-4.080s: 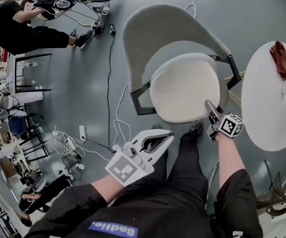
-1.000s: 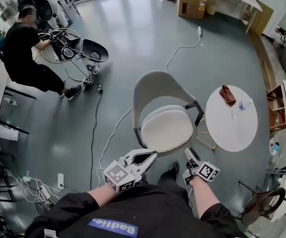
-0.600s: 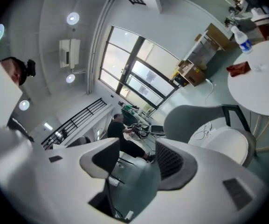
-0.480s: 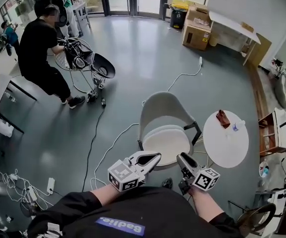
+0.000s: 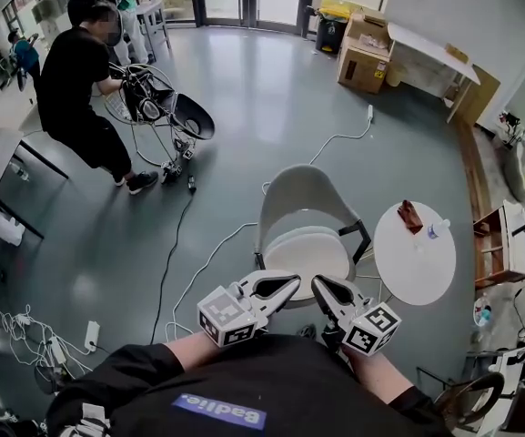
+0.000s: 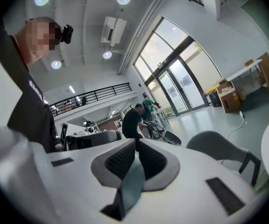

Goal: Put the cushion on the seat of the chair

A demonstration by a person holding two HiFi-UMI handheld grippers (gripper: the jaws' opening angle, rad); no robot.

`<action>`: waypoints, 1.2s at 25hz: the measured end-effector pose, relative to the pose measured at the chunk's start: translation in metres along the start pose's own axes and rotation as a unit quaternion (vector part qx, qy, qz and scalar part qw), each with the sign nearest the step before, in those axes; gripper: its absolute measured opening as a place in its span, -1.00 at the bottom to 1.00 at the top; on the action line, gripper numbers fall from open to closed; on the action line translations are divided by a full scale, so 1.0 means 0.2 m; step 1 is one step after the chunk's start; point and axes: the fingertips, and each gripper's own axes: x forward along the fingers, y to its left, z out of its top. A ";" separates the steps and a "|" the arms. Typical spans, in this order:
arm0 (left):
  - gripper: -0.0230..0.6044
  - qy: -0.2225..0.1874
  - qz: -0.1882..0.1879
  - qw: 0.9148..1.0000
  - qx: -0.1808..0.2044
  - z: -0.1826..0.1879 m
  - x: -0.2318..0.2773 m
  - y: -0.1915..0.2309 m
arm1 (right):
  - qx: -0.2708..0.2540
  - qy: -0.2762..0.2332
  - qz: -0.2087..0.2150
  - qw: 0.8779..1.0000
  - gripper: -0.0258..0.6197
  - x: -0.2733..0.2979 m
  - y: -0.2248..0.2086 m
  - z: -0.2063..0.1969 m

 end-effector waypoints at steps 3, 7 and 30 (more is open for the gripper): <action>-0.88 0.005 -0.007 1.000 0.006 0.00 0.00 -0.01 | -0.033 0.009 -0.003 0.999 -0.80 0.01 0.03 -0.01; -0.88 0.009 -0.012 1.000 0.008 -0.02 0.01 -0.03 | -0.056 0.029 -0.013 0.998 -0.82 0.00 0.03 -0.07; -0.88 0.009 -0.011 1.000 0.017 -0.03 0.03 -0.06 | -0.069 0.033 -0.022 0.997 -0.83 -0.03 0.02 -0.10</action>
